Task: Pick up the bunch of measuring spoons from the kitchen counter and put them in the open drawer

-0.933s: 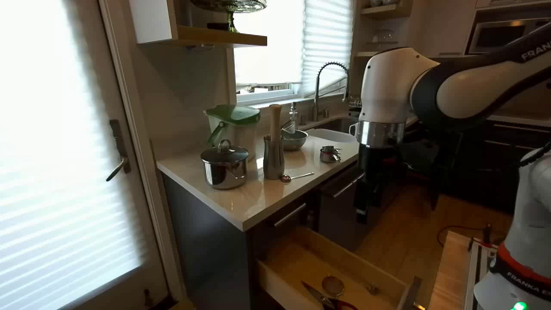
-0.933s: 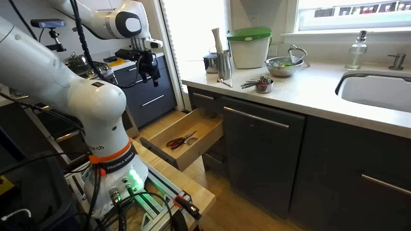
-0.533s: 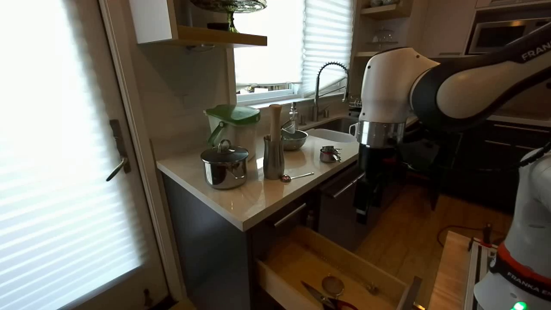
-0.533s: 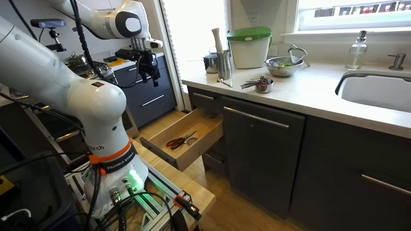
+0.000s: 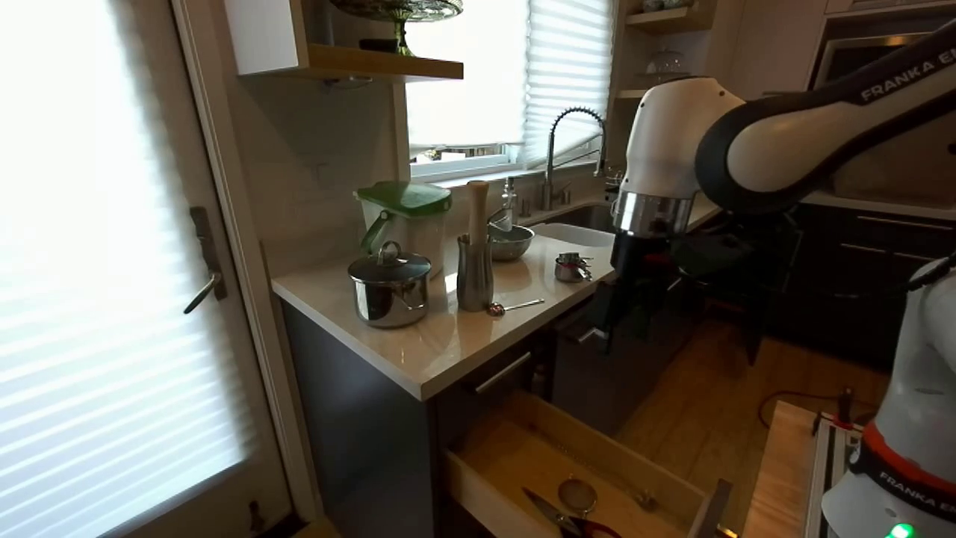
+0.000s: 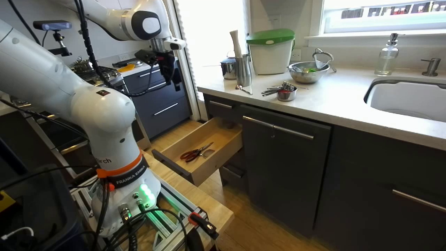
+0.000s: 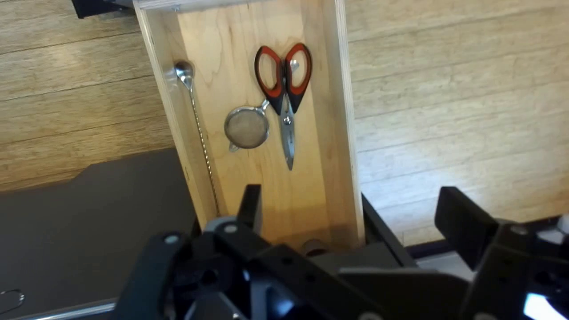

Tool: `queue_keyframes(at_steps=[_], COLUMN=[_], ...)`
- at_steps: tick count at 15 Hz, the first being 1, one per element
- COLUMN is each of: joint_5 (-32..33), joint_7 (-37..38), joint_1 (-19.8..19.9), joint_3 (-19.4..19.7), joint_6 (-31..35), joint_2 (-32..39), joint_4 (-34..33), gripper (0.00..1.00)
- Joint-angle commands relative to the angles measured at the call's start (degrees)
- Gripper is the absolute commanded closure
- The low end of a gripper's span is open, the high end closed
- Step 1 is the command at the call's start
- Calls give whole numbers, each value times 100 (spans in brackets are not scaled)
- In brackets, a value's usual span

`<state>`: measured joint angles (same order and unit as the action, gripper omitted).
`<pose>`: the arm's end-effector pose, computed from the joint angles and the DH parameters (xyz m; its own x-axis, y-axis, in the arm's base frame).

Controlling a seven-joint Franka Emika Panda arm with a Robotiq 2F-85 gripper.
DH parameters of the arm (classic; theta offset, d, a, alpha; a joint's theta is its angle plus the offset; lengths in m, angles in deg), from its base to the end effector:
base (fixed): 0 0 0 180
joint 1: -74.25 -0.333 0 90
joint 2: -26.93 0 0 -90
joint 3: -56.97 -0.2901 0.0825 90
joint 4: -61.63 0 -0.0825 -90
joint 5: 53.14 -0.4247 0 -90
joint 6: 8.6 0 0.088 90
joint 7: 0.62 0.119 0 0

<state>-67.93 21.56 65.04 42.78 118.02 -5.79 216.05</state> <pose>0.3831 0.1633 0.3514 0.9865 -0.1593 0.0371 -0.1545 -0.9822 -0.1072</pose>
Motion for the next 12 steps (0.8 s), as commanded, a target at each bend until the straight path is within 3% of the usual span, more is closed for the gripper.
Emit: queue_keyframes(at_steps=[1,6,7,11,12], joint_5=[155,244,180,186,91], joint_7=[113,400,94,230,768], joint_1=[566,1446,1242,1450,1529], joint_3=[448,922,913,968,762], joint_6=[326,626,503,526,609], joint_2=[-366,-591,-363,-490,-262], joint_4=[163,111,-10,-9,-84], gripper=[0,0,0,0,0])
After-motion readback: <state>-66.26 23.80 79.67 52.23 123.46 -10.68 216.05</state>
